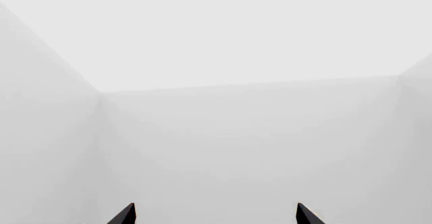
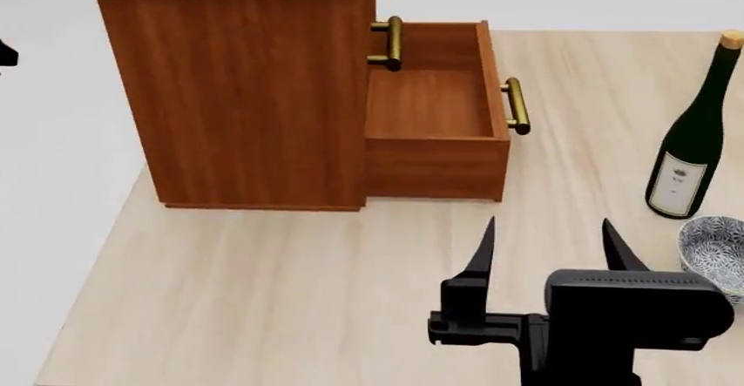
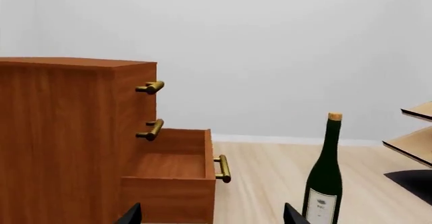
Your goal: Close the bottom drawer of the cabinet and open the top drawer.
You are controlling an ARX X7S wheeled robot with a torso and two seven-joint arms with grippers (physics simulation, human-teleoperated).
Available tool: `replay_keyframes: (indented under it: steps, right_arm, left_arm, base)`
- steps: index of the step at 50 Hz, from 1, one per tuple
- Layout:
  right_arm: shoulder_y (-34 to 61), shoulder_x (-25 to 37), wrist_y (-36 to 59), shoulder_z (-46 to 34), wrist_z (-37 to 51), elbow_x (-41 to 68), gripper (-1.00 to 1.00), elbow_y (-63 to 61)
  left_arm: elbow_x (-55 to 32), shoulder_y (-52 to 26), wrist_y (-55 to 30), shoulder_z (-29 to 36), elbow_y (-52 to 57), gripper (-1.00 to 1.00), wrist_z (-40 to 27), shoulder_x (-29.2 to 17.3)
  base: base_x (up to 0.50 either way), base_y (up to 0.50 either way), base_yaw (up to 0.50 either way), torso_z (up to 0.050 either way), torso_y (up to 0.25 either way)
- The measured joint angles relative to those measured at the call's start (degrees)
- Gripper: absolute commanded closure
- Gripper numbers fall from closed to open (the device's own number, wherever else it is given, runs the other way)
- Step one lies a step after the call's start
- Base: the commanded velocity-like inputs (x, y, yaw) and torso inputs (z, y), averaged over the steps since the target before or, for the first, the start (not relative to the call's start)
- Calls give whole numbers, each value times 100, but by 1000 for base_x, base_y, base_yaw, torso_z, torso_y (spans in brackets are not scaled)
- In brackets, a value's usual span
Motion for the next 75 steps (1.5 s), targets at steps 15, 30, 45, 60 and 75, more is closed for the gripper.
replay_keyframes:
  steps: [15,30,45,60,75]
  right_arm:
    - [-8,32,-8,-32,9,48,-100,12]
    - [-28,61,-21,-47,40,88,-100,4]
    - [-40,90,-53,-53,70,124,-100,20]
    - [-41,109,-62,-38,128,166,-100,-22]
    - [-48,135,-65,-53,161,205,-100,-53]
  left_arm:
    - [-64,-19,-1,-20,-7,-100,-75,13]
    - [-125,-1,8,-8,22,-100,-108,-14]
    - [-157,-25,12,38,32,-100,-147,-45]
    - [-214,-74,1,45,33,-100,-191,-64]
    - [-265,-110,-51,53,64,-100,-254,-88]
  base:
    - [421,0,0,0,0]
    - [500,0,0,0,0]
    - [499,0,0,0,1]
    - [196,0,0,0,1]
    - [0,0,0,0,-62]
